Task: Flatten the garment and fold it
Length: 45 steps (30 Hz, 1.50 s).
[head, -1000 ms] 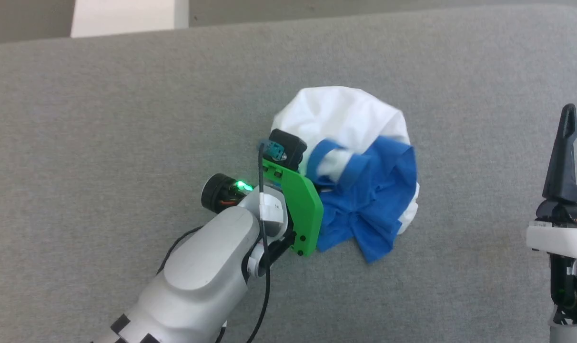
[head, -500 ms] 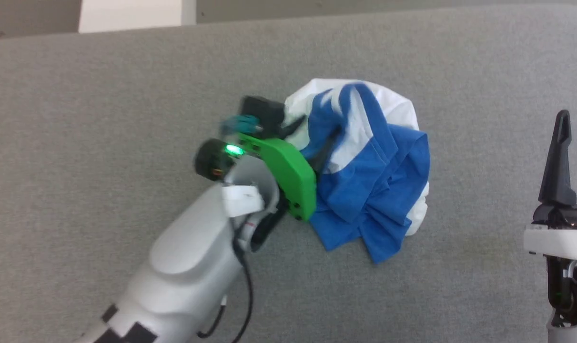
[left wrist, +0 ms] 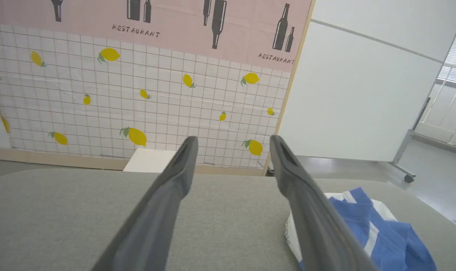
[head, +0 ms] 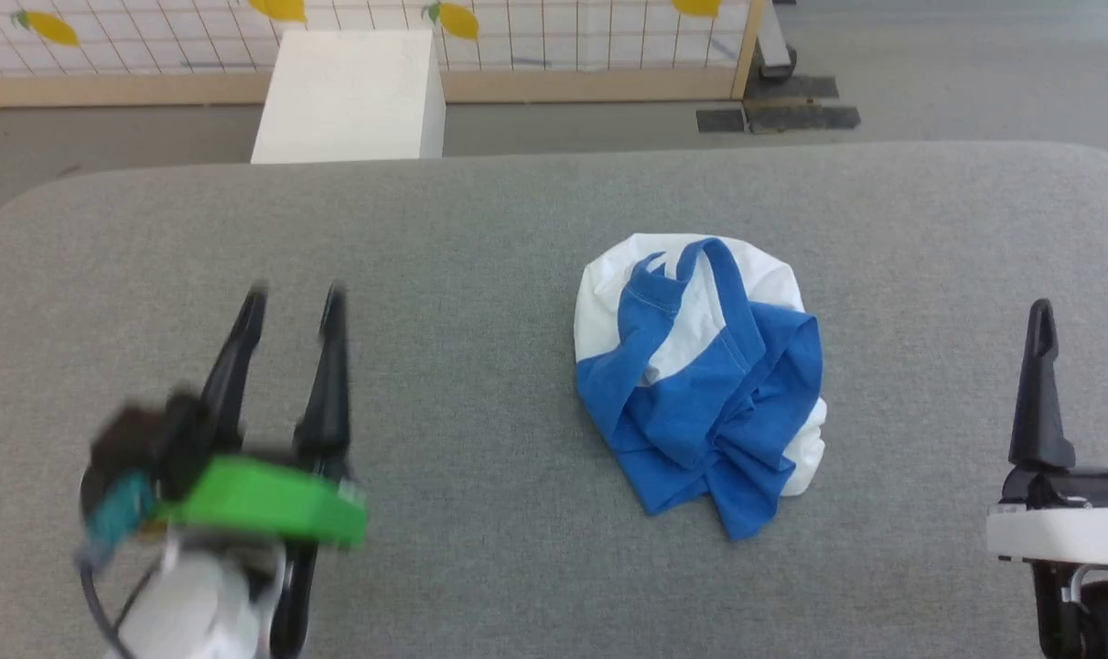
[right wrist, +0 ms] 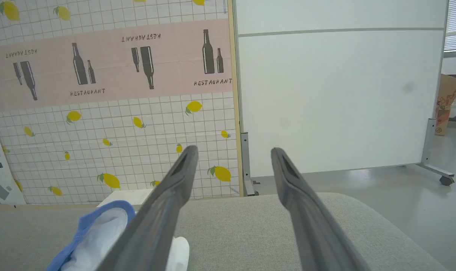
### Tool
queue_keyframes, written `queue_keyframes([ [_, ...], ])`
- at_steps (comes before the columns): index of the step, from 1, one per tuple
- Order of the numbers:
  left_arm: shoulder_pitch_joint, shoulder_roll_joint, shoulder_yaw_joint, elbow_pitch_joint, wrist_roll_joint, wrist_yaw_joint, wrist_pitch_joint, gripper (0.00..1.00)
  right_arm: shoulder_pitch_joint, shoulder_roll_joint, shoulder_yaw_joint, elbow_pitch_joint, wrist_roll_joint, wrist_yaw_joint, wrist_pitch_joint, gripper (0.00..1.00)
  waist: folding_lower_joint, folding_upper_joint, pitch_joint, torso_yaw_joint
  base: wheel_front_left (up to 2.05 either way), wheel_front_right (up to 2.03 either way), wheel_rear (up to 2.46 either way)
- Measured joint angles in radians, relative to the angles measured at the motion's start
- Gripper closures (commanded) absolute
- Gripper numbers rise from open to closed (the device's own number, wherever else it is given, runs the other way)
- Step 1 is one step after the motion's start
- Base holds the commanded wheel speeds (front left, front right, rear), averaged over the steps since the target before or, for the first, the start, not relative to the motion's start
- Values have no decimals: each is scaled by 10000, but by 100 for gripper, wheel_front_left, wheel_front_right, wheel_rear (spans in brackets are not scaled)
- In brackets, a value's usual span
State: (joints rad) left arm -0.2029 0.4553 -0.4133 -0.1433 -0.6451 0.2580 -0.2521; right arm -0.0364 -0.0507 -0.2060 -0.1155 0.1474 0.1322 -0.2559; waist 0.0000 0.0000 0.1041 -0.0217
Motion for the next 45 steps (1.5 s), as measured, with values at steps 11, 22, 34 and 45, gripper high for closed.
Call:
queue_keyframes([
  [11,3126,-1225,1049,-625,2451,198,-50,0,476,0,224,151,13,0,0,0,0,0,-114,-39,0,0,0],
  [22,2960,-2144,1494,-251,3118,-867,-50,0,54,-2,848,336,-476,0,1273,0,0,0,1,265,0,0,0],
  [34,2403,-3009,1778,257,3609,-1710,-50,0,-1180,-1453,2075,376,-240,0,6750,0,0,0,941,763,0,0,0],
  [45,1932,-3496,2134,696,3820,-2332,-52,0,-1532,-1988,2623,1296,-209,0,7561,100,1,0,1764,1590,0,0,0],
])
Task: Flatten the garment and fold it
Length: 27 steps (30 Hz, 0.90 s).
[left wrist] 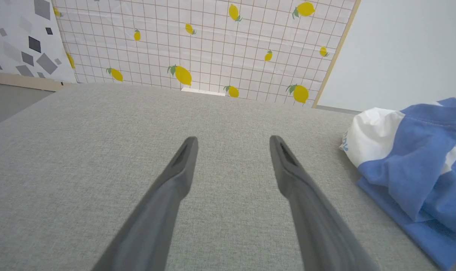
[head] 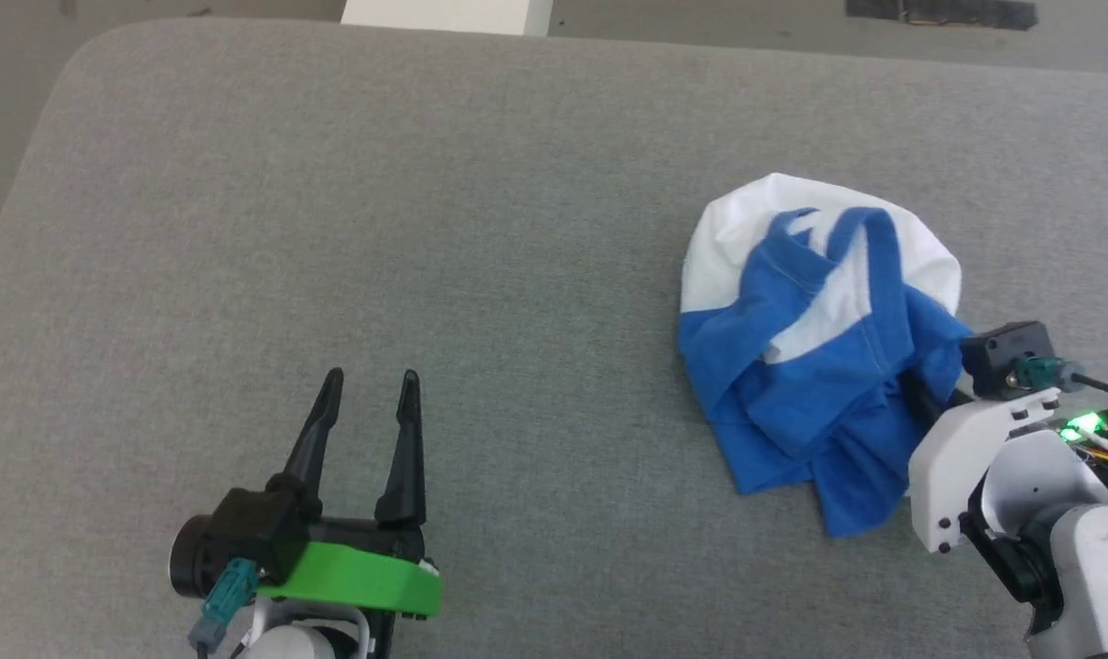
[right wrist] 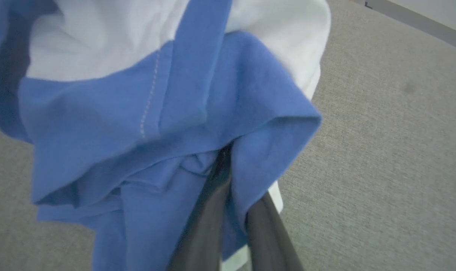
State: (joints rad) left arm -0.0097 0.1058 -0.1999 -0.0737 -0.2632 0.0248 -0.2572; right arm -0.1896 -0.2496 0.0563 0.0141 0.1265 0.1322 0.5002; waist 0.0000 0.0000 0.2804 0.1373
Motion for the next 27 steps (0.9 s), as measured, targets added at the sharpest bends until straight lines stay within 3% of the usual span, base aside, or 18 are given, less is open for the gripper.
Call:
queue_keyframes([
  [8,-41,-226,288,330,82,-244,0,0,-594,-226,-117,21,-148,0,-708,100,0,0,-120,156,0,0,0],
  [16,218,-366,637,456,251,-337,0,0,-2199,-1187,-52,-742,-173,2,-965,100,0,0,-826,-241,0,0,0],
  [19,409,-374,654,493,349,-424,0,0,-2382,-1551,-502,-805,-341,2,-1003,100,0,0,-1084,-430,0,0,0],
  [22,500,-393,656,487,378,-483,0,0,-1956,-1822,-1233,-834,-650,2,-1047,100,0,0,-1279,-595,0,0,0],
  [27,542,-405,633,543,456,-608,0,0,293,-1900,-2441,-59,-989,2,-1319,100,0,0,-1342,-709,0,0,0],
])
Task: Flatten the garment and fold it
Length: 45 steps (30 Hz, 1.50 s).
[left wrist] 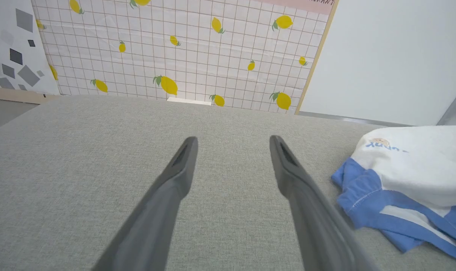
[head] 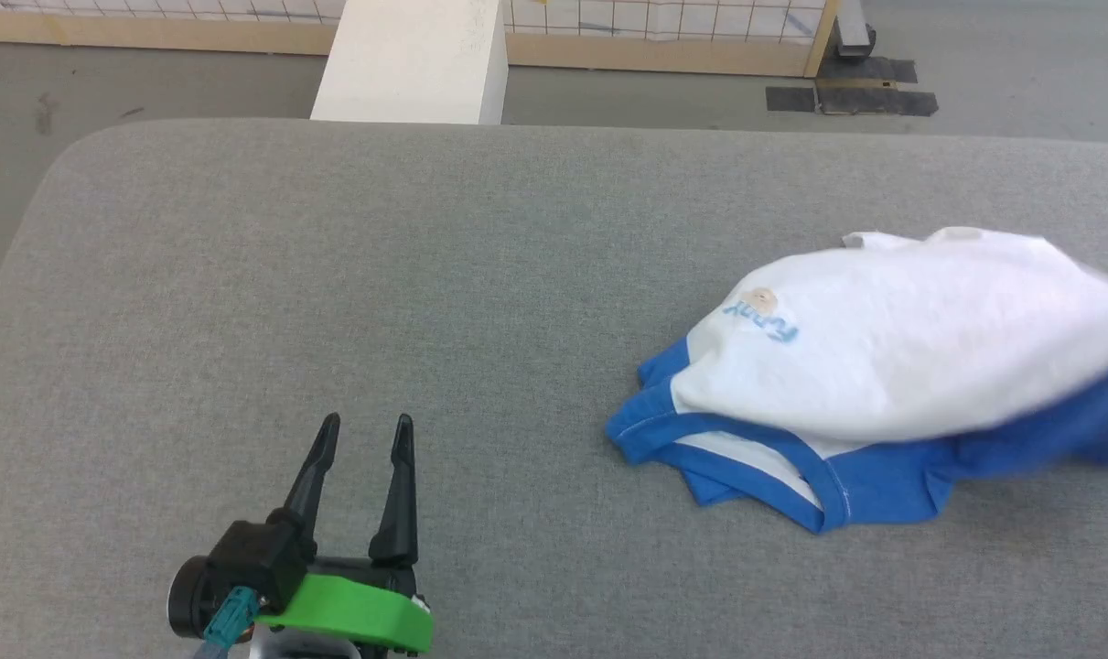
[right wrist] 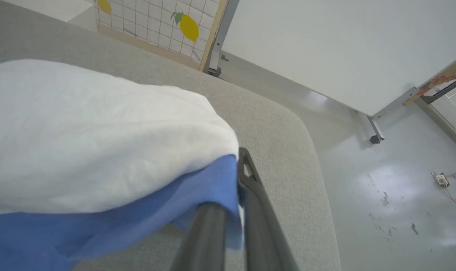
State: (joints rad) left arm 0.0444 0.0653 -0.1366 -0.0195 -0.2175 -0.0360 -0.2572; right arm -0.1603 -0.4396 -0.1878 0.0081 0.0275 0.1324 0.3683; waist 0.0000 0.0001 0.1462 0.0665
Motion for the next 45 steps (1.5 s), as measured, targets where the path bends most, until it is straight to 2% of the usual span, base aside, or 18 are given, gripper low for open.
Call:
queue_keyframes([
  [6,15,4,-10,100,75,-90,0,0,1860,917,-489,945,-79,0,-347,100,1,0,127,-20,0,0,0],
  [7,15,4,-25,117,81,-127,0,0,1989,1049,-487,1057,-82,0,-389,96,0,0,135,-49,0,0,0],
  [8,15,4,-40,130,88,-140,0,0,2056,1120,-466,1126,-94,0,-433,62,0,0,136,-79,0,0,0],
  [9,15,4,-48,155,88,-161,0,0,2080,1172,-439,1181,-109,0,-445,6,0,0,131,-122,0,0,0],
  [10,14,4,-54,178,96,-167,0,0,2071,1227,-453,1179,-107,0,-485,0,1,0,120,-171,0,0,0],
  [13,13,6,-86,270,102,-196,0,0,1991,1279,-345,917,-77,0,-583,0,0,0,57,-313,0,0,0],
  [18,12,4,-96,328,104,-221,0,0,1358,1285,221,-575,472,0,-570,0,0,0,-98,-515,0,0,0],
  [23,12,-2,-201,355,102,-238,0,0,1021,1269,1198,-2017,1114,0,128,0,0,0,-185,-543,0,0,0],
  [26,6,-12,-228,351,100,-245,0,0,1023,1275,1732,-2343,1413,0,512,0,0,0,-112,-442,0,0,0],
  [29,-17,-15,-236,355,100,-247,0,0,1055,1175,2380,-2226,1490,0,851,0,0,0,28,-289,0,0,0],
  [34,-120,-19,-232,357,98,-251,0,0,1490,1135,3496,-1340,1864,0,1877,0,0,0,281,89,0,0,0],
  [45,-393,-42,-267,403,67,-324,0,0,899,694,4508,265,1333,0,1628,0,0,0,909,848,0,0,0],
])
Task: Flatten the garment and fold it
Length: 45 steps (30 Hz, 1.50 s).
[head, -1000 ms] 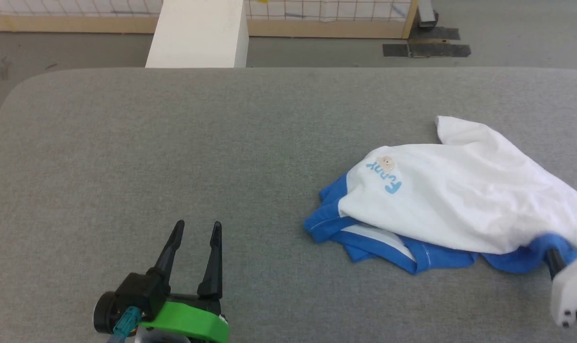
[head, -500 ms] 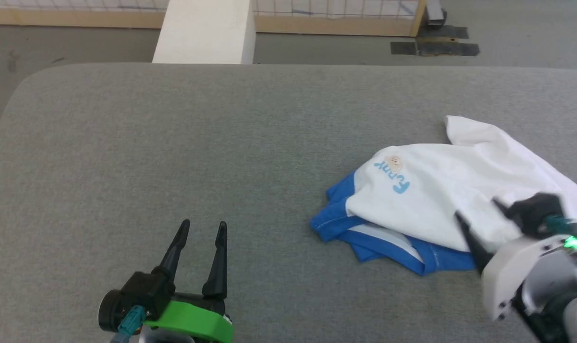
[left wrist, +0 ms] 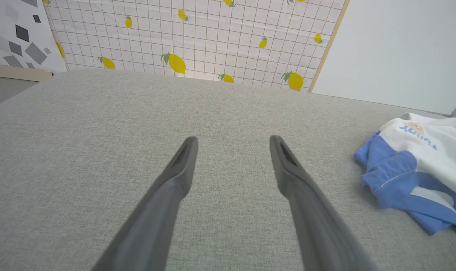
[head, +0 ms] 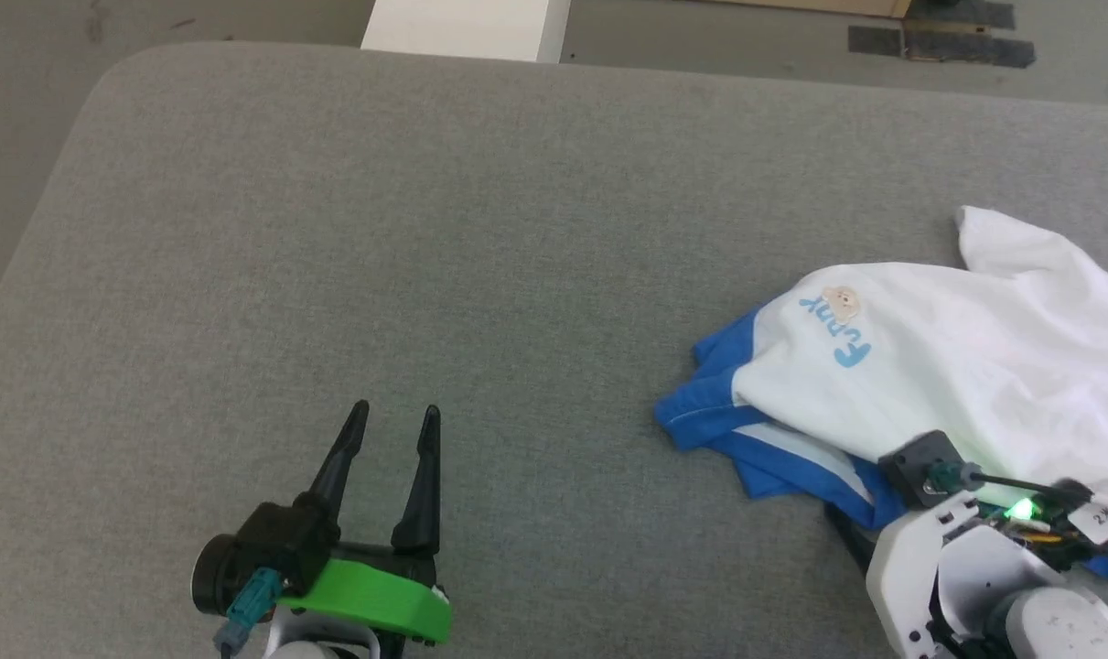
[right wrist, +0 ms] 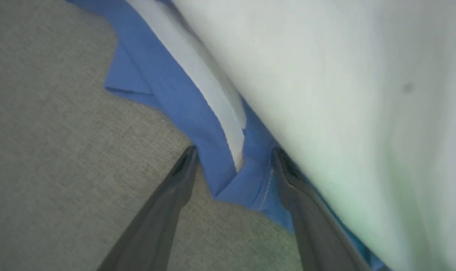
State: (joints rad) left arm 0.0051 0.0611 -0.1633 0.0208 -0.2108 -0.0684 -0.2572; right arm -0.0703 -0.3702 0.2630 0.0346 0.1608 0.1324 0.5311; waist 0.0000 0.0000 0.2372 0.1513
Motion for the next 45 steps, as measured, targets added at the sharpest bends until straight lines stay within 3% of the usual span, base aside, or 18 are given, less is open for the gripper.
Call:
queue_keyframes([
  [1,-17,-4,-4,13,0,0,0,0,-135,-82,121,104,-94,0,-29,0,0,0,41,40,0,0,0],
  [2,-40,-6,-6,27,0,2,0,0,-236,-123,174,207,-117,2,-35,36,0,0,73,72,0,0,0],
  [3,-61,-8,-8,40,-2,2,0,0,-319,-123,196,297,-117,2,-50,36,0,0,89,92,0,0,0],
  [4,-72,-10,-8,56,-4,2,0,0,-384,-119,230,360,-117,2,-96,100,0,0,83,97,0,0,0],
  [10,-66,-19,94,56,-15,21,0,0,-602,-69,209,339,48,-2,-211,100,0,0,-105,-113,0,0,0],
  [15,-25,-29,219,29,-65,50,0,0,-637,-253,146,-734,635,-2,96,100,0,0,-405,-483,0,0,0],
  [21,141,-44,249,4,-125,79,0,0,287,-1425,230,-2266,1693,-2,1856,100,0,0,-706,-1000,0,0,0],
  [25,145,-50,194,-12,-184,77,0,0,1579,-1988,-284,-2755,2197,-2,2805,100,0,0,-802,-1252,0,0,0],
  [29,139,-54,107,17,-196,75,0,0,2821,-2008,-577,-2711,2351,-2,3229,100,0,0,-717,-1328,0,0,0],
  [34,128,-56,69,84,-194,61,0,0,3232,-1599,-360,-2211,2307,-2,2826,100,0,0,-564,-1273,0,0,0],
  [35,126,-54,75,107,-194,31,0,0,3206,-1515,-337,-2090,2238,-2,2564,93,0,0,-549,-1258,0,0,0],
  [36,125,-54,88,128,-194,-2,0,0,3167,-1440,-320,-2031,2174,-2,2349,73,0,0,-548,-1253,0,0,0],
  [37,125,-54,104,144,-194,-6,0,0,3117,-1360,-343,-2021,2121,-2,2136,4,0,0,-553,-1258,0,0,0],
  [38,126,-52,127,157,-194,-8,0,0,2990,-1191,-422,-2019,2027,-2,1814,0,0,0,-566,-1271,0,0,0],
  [45,144,-36,209,205,-180,-6,0,0,1807,-224,-968,-2878,2136,-2,374,0,0,0,-766,-1393,0,0,0],
])
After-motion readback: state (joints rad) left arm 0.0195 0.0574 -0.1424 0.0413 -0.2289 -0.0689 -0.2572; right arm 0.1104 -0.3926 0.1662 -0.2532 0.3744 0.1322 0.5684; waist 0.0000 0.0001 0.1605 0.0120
